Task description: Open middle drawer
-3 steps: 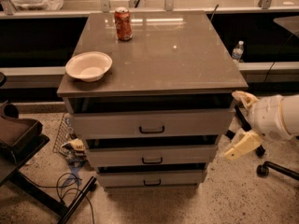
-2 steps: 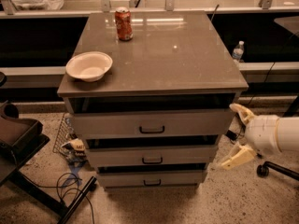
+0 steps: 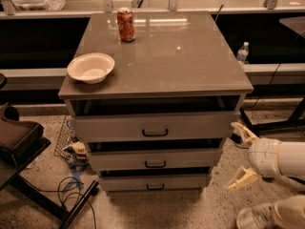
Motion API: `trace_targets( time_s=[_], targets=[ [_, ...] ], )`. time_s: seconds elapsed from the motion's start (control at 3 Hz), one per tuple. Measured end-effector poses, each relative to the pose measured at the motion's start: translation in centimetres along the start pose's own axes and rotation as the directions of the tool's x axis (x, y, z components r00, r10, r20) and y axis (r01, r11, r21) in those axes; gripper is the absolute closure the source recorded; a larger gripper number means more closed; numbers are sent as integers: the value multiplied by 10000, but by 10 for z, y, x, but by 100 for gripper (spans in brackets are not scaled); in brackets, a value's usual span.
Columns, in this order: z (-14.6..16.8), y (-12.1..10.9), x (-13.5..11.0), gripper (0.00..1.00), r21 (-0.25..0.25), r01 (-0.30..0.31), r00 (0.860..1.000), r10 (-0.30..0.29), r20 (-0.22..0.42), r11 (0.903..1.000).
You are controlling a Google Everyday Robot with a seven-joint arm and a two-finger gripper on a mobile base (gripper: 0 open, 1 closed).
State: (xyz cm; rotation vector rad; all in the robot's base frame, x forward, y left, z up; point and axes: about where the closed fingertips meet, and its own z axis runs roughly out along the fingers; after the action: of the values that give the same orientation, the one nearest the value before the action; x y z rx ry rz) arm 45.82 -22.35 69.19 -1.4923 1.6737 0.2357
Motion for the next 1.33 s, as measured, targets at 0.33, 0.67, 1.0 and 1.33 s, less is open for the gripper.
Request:
trace_targets(
  time_s=[0.33,0.67,1.0,1.33],
  targets=[
    [4,3,1,0,-39,-45,10000,45,31,10000],
    [23,17,18,0,-154,-207,9998,207,23,9997],
    [59,36,48,0,-308,-560,9981,567,228,9980],
    [94,39,68,0,-372,-912,9944,930,511,9951]
  ],
)
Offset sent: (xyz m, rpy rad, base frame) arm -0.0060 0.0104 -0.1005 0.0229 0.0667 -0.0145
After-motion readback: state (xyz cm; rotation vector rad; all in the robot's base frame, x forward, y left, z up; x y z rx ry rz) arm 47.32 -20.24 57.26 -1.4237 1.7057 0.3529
